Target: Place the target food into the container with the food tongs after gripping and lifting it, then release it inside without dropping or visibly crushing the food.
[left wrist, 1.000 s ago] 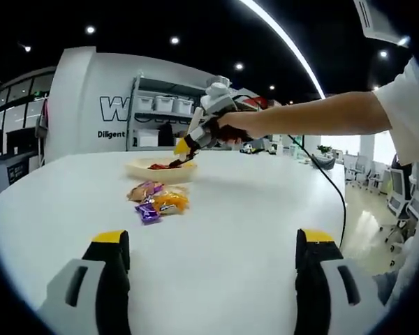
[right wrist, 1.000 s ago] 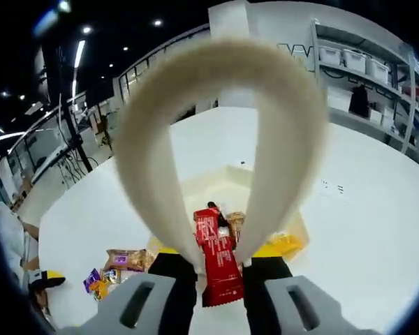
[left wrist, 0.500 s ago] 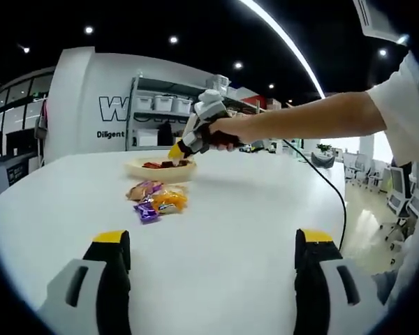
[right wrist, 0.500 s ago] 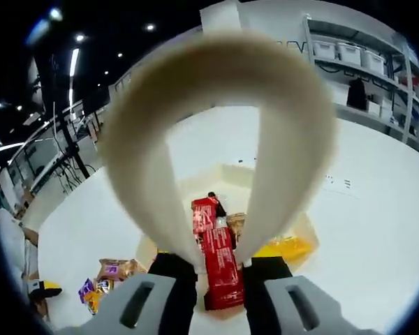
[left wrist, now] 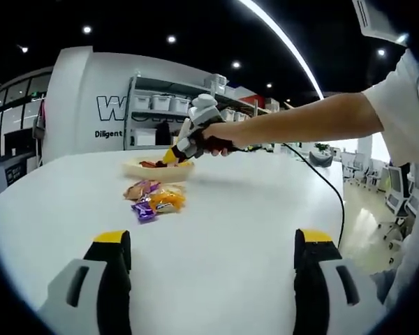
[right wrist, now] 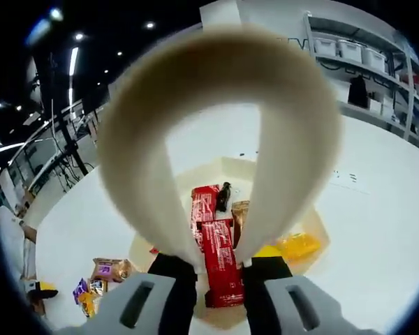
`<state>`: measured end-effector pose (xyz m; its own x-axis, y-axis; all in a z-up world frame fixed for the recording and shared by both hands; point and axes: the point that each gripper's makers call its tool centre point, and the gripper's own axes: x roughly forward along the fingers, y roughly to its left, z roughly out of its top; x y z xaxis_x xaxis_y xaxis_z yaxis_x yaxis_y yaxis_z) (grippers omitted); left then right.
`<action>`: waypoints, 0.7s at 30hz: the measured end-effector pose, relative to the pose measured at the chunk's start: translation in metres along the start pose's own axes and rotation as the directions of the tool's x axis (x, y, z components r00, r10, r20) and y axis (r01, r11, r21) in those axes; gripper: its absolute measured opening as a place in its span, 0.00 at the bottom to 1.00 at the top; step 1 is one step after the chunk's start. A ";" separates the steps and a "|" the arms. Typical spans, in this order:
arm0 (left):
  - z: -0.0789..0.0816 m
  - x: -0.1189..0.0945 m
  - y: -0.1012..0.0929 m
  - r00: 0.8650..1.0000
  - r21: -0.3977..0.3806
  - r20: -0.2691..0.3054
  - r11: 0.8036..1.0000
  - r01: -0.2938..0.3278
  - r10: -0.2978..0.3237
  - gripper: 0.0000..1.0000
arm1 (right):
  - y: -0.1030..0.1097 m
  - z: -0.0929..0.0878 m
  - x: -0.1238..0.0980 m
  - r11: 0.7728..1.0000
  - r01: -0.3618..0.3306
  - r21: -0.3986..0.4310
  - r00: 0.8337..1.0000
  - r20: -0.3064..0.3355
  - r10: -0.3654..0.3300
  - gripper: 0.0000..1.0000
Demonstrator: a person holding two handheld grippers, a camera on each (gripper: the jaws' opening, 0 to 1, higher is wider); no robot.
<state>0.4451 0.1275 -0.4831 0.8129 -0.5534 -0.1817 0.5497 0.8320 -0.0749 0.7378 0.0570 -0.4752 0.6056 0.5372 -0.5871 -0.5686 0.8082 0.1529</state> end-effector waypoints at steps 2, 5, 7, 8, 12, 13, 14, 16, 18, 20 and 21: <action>0.001 0.000 0.000 1.000 -0.005 0.008 1.000 0.003 -0.003 0.95 | 0.001 0.000 0.000 1.000 0.002 -0.003 1.000 0.001 -0.002 0.18; 0.000 0.000 0.000 1.000 -0.011 0.000 1.000 0.002 -0.002 0.95 | 0.001 -0.001 -0.001 1.000 0.007 -0.017 1.000 0.007 -0.007 0.19; 0.000 -0.001 0.000 1.000 -0.008 0.004 1.000 0.004 -0.004 0.96 | 0.003 -0.001 -0.001 1.000 0.004 -0.013 1.000 0.008 -0.004 0.19; 0.000 -0.001 -0.001 1.000 -0.008 0.001 1.000 0.005 -0.005 0.96 | 0.003 -0.001 -0.002 1.000 0.005 -0.015 1.000 0.007 -0.005 0.19; 0.000 -0.001 -0.001 1.000 -0.013 0.005 1.000 0.006 -0.006 0.96 | 0.003 0.003 -0.006 1.000 0.012 -0.018 1.000 0.018 -0.011 0.20; 0.000 -0.001 -0.001 1.000 -0.014 0.004 1.000 0.006 -0.006 0.96 | 0.004 0.004 -0.007 1.000 0.011 -0.017 1.000 0.019 -0.011 0.19; -0.001 -0.001 -0.001 1.000 -0.017 -0.002 1.000 0.007 -0.007 0.96 | 0.002 0.007 -0.008 1.000 0.014 -0.018 1.000 0.024 -0.013 0.20; 0.000 -0.001 -0.002 1.000 -0.010 0.000 1.000 0.007 -0.007 0.96 | 0.002 0.009 -0.010 1.000 0.013 -0.017 0.999 0.029 -0.013 0.19; -0.001 -0.001 -0.002 1.000 -0.011 -0.003 1.000 0.009 -0.009 0.96 | 0.002 0.011 -0.012 1.000 0.015 -0.019 0.999 0.033 -0.015 0.19; 0.000 -0.001 -0.002 1.000 -0.013 -0.001 1.000 0.011 -0.011 0.96 | 0.002 0.013 -0.014 1.000 0.018 -0.023 0.999 0.033 -0.018 0.19; 0.000 -0.001 -0.002 1.000 -0.015 0.002 1.000 0.012 -0.012 0.95 | 0.002 0.015 -0.016 1.000 0.018 -0.024 0.999 0.036 -0.017 0.19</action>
<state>0.4429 0.1263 -0.4825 0.8065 -0.5635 -0.1790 0.5566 0.8257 -0.0917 0.7354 0.0537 -0.4540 0.6348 0.5315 -0.5608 -0.5708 0.8118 0.1233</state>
